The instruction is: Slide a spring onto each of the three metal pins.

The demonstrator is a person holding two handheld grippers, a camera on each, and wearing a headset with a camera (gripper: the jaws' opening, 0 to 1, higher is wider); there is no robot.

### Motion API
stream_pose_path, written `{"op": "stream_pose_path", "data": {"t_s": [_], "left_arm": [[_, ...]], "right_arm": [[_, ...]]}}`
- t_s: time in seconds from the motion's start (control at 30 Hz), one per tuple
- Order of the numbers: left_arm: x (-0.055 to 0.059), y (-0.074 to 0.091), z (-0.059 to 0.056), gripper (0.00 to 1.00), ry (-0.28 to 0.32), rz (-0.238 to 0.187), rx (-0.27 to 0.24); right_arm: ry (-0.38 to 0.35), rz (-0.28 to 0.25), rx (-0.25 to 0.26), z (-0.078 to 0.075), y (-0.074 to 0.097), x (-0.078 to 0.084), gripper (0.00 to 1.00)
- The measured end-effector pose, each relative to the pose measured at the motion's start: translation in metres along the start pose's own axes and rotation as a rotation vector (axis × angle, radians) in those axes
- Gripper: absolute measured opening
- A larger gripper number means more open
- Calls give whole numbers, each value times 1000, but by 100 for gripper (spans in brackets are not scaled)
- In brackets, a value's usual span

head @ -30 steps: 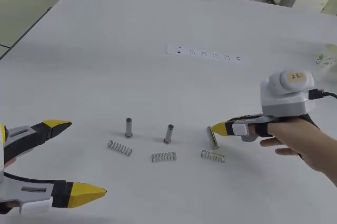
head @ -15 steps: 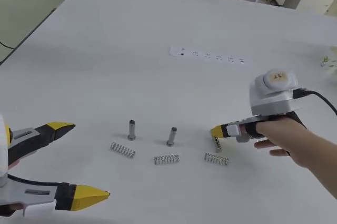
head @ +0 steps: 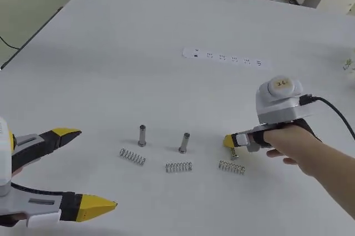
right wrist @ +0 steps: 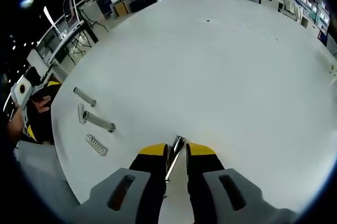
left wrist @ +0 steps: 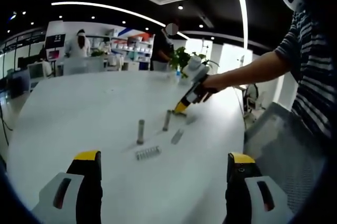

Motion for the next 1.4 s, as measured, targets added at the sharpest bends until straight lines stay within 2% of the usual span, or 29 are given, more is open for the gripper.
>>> {"op": "stream_pose_path", "data": {"t_s": [0.03,0.27,0.43,0.6,0.8,1.13,1.4], "left_arm": [[0,0,0,96,2,0,-1],[2,1,0,96,4,3,-4],[3,1,-1,96,6,6,-3],[4,2,-2,96,9,4,-2],[4,0,-2,96,8,0,-3],[4,-4,-3,95,5,2,6],[6,-3,-2,95,8,4,5]], "right_arm": [[-17,29,13,2,2,5,9],[-38,28,43,3,-6,4,6],[-99,27,25,3,-3,7,5],[-120,-6,9,-2,2,8,5],[-135,-60,-10,1,16,8,5],[-90,-141,-19,6,30,3,5],[-63,-177,-11,7,35,2,5]]}}
Point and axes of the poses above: the centre of the closed fingertips' face, and the gripper's own axes: y roughly backward along the fingers, z roughly to its left, x roughly out of its underside, the point moved 4 cm from there along y, roughly backward along the fingers, and after that the axes turned 15 degrees about x, right-handed, at the moved point
